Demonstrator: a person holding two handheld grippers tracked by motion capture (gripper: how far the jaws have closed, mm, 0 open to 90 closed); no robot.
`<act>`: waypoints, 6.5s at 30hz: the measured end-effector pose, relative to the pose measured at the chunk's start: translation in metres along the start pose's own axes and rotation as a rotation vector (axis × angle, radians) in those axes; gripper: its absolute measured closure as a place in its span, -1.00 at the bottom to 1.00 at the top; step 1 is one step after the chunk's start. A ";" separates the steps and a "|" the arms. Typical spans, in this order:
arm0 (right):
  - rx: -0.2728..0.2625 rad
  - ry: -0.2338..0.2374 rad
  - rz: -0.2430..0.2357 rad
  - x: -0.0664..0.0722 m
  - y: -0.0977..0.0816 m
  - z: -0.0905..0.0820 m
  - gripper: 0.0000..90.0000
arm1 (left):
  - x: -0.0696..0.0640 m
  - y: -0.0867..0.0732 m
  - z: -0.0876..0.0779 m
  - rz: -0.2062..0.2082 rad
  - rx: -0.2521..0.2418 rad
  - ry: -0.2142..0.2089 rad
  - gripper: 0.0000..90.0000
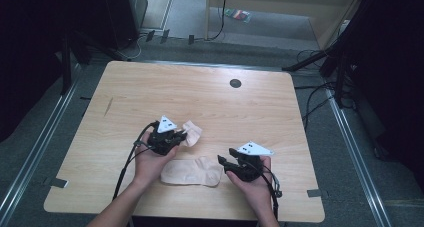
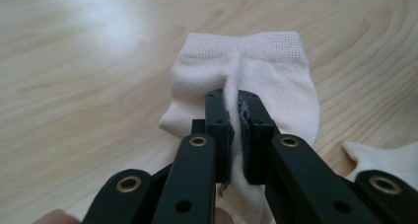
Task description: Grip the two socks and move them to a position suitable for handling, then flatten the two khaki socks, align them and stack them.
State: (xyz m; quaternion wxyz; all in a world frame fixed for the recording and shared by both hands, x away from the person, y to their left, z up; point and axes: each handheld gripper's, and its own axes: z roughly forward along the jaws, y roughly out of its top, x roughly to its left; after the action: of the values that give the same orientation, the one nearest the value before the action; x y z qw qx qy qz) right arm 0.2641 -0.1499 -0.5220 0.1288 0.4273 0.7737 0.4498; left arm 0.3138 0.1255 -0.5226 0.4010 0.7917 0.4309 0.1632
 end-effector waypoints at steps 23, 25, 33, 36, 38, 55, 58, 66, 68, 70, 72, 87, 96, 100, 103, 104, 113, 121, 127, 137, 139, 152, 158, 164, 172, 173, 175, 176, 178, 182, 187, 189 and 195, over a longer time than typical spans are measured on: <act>0.057 0.051 0.114 0.013 0.048 0.064 0.18 | 0.050 -0.040 -0.034 -0.210 -0.140 -0.002 -0.15; 0.072 0.054 0.112 0.014 0.052 0.071 0.17 | 0.049 -0.041 -0.034 -0.216 -0.142 -0.002 -0.15; 0.156 0.003 0.188 0.013 0.054 0.096 0.23 | 0.045 -0.043 -0.030 -0.195 -0.116 -0.014 -0.13; 0.157 -0.010 0.153 0.020 0.055 0.097 0.53 | 0.044 -0.044 -0.030 -0.193 -0.110 -0.020 -0.13; 0.142 -0.019 0.129 0.024 0.056 0.096 0.84 | 0.044 -0.044 -0.030 -0.193 -0.109 -0.024 -0.13; -0.007 0.088 0.027 0.064 0.105 0.071 0.97 | 0.033 -0.043 -0.021 -0.158 -0.060 -0.111 -0.32; -0.023 0.105 0.018 0.071 0.111 0.068 0.97 | 0.030 -0.043 -0.018 -0.161 -0.043 -0.113 -0.37; -0.080 0.238 0.043 0.086 0.125 0.054 0.96 | 0.032 -0.042 -0.020 -0.165 -0.091 -0.061 -0.19; -0.098 0.271 0.068 0.086 0.128 0.048 0.97 | 0.033 -0.042 -0.021 -0.148 -0.104 -0.032 0.09; -0.113 0.284 0.088 0.082 0.129 0.042 0.97 | 0.035 -0.044 -0.029 -0.070 -0.127 0.062 0.51; -0.118 0.265 0.083 0.074 0.128 0.038 0.97 | 0.038 -0.047 -0.036 -0.022 -0.162 0.120 0.77; -0.001 0.064 0.169 0.006 0.076 0.057 1.00 | 0.032 -0.050 -0.034 0.198 -0.062 0.331 1.00; 0.059 0.053 0.105 -0.008 0.064 0.068 0.99 | 0.037 -0.053 -0.026 0.205 -0.005 0.375 0.48; 0.089 0.039 0.113 -0.022 0.061 0.068 0.99 | 0.053 -0.058 -0.033 0.131 -0.013 0.420 0.39; 0.106 0.001 0.091 -0.030 0.058 0.067 0.94 | 0.061 -0.057 -0.038 0.039 -0.048 0.386 0.33; 0.100 -0.029 0.091 -0.033 0.057 0.066 0.86 | 0.063 -0.056 -0.039 0.010 -0.063 0.362 0.30; -0.003 -0.211 0.165 -0.054 0.051 0.047 0.28 | 0.073 -0.044 -0.032 -0.223 -0.128 0.142 0.27; -0.017 -0.153 0.157 -0.046 0.047 0.056 0.26 | 0.070 -0.014 -0.011 -0.213 -0.088 0.055 0.38; 0.020 -0.114 0.193 -0.044 0.044 0.069 0.22 | 0.060 -0.003 0.008 -0.223 -0.049 0.027 0.43; 0.056 -0.104 0.162 -0.040 0.042 0.073 0.75 | 0.051 -0.005 0.025 -0.189 0.022 0.113 0.68; 0.055 -0.099 0.158 -0.040 0.042 0.072 0.91 | 0.050 -0.004 0.022 -0.172 0.020 0.111 0.94; -0.035 -0.071 0.130 -0.031 0.051 0.049 0.95 | 0.042 0.005 -0.018 -0.128 -0.073 0.085 1.00; -0.066 -0.040 0.116 -0.023 0.055 0.038 0.95 | 0.043 0.000 -0.034 -0.144 -0.102 0.075 1.00; -0.080 -0.024 0.098 -0.015 0.057 0.029 0.95 | 0.040 -0.006 -0.046 -0.157 -0.119 0.068 1.00; -0.093 -0.012 0.083 -0.001 0.053 0.014 0.96 | 0.033 -0.018 -0.064 -0.157 -0.132 0.048 1.00; -0.095 -0.013 0.085 0.000 0.052 0.012 0.96 | 0.032 -0.019 -0.066 -0.152 -0.133 0.049 1.00; -0.090 -0.004 0.086 0.002 0.051 0.009 0.96 | 0.031 -0.022 -0.070 -0.153 -0.137 0.045 1.00; -0.088 -0.002 0.083 0.004 0.050 0.007 0.96 | 0.029 -0.024 -0.073 -0.152 -0.138 0.044 1.00; -0.088 0.004 0.078 0.006 0.047 0.004 0.96 | 0.027 -0.027 -0.076 -0.152 -0.138 0.041 1.00; -0.081 0.016 0.081 0.010 0.043 -0.001 0.96 | 0.024 -0.033 -0.081 -0.145 -0.136 0.039 1.00; -0.065 0.030 0.079 0.015 0.033 -0.010 0.96 | 0.017 -0.045 -0.088 -0.138 -0.122 0.023 1.00; -0.056 0.035 0.077 0.017 0.028 -0.012 0.96 | 0.015 -0.050 -0.090 -0.134 -0.111 0.015 1.00; -0.025 0.043 0.086 0.019 0.016 -0.018 0.96 | 0.005 -0.061 -0.096 -0.112 -0.078 0.013 1.00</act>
State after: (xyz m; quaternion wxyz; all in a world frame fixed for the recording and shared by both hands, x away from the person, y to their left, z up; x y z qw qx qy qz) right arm 0.2503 -0.1418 -0.4955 0.0982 0.4488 0.7515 0.4735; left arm 0.2252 0.1951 -0.5104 0.4371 0.7491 0.4705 0.1625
